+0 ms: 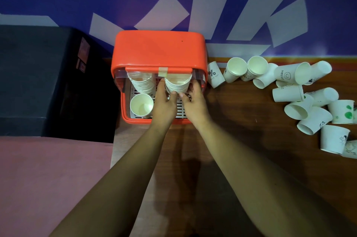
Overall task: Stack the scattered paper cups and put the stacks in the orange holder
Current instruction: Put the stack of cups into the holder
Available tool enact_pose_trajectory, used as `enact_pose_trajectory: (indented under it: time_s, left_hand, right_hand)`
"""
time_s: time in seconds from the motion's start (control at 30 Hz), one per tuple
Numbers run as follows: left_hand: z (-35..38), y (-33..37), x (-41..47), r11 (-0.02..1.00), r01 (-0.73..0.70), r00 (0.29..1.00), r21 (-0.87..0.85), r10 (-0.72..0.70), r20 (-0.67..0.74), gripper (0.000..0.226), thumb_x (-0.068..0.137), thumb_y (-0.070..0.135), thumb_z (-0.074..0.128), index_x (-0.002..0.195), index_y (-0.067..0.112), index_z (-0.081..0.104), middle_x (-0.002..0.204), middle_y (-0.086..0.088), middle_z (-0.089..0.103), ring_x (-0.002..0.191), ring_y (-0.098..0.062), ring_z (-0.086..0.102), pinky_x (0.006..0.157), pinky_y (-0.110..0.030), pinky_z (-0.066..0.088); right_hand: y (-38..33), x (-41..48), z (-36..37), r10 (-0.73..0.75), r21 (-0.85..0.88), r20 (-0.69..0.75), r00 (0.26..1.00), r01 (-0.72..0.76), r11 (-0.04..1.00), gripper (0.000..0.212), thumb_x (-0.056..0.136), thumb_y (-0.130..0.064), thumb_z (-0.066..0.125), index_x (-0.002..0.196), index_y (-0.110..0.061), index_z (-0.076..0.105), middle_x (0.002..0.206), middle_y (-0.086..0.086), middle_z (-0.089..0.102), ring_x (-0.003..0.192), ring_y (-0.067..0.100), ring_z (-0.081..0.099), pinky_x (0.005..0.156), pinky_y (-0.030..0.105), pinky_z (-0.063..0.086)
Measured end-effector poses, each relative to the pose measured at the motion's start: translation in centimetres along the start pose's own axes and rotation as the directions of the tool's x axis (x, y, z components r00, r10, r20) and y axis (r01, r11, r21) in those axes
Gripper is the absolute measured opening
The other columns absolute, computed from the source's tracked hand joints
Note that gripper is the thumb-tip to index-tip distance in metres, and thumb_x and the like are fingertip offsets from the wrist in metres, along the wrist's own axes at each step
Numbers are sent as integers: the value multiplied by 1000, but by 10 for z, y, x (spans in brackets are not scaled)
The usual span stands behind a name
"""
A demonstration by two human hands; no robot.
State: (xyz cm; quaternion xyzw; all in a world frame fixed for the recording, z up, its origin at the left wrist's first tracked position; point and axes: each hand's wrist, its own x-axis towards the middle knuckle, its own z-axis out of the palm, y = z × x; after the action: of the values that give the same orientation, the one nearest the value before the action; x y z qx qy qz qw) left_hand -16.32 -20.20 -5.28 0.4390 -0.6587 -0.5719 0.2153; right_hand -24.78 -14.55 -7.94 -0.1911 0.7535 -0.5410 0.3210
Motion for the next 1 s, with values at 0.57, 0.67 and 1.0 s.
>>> enact_pose_trajectory:
  time_s: [0.57, 0.67, 1.0]
  left_hand:
    - [-15, -13, -74, 990, -75, 992, -118, 86, 88, 59, 94, 3, 57, 146, 25, 40, 147, 1, 48, 139, -19, 46, 114, -44, 43]
    - [-24, -5, -87, 987, -120, 984, -106, 132, 116, 65, 94, -2, 62, 151, 18, 36, 149, -6, 43, 139, -17, 47, 108, -35, 49]
    - [-45, 33, -92, 936, -342, 917, 89, 310, 252, 83, 74, 47, 83, 144, 28, 43, 127, 1, 47, 123, -7, 45, 104, -20, 39]
  right_hand:
    - [-6, -71, -29, -104, -26, 85, 991, 106, 994, 74, 87, -5, 63, 124, -63, 37, 138, -8, 53, 128, 6, 51, 109, 38, 44]
    - [-17, -86, -43, -113, 10, 102, 988, 113, 994, 70, 88, -7, 67, 131, -54, 38, 140, -9, 51, 128, 3, 50, 106, 28, 44]
    - [-60, -122, -92, -37, 181, 254, 966, -10, 983, 33, 93, -14, 62, 125, -12, 56, 112, 9, 68, 104, 22, 67, 84, 39, 59]
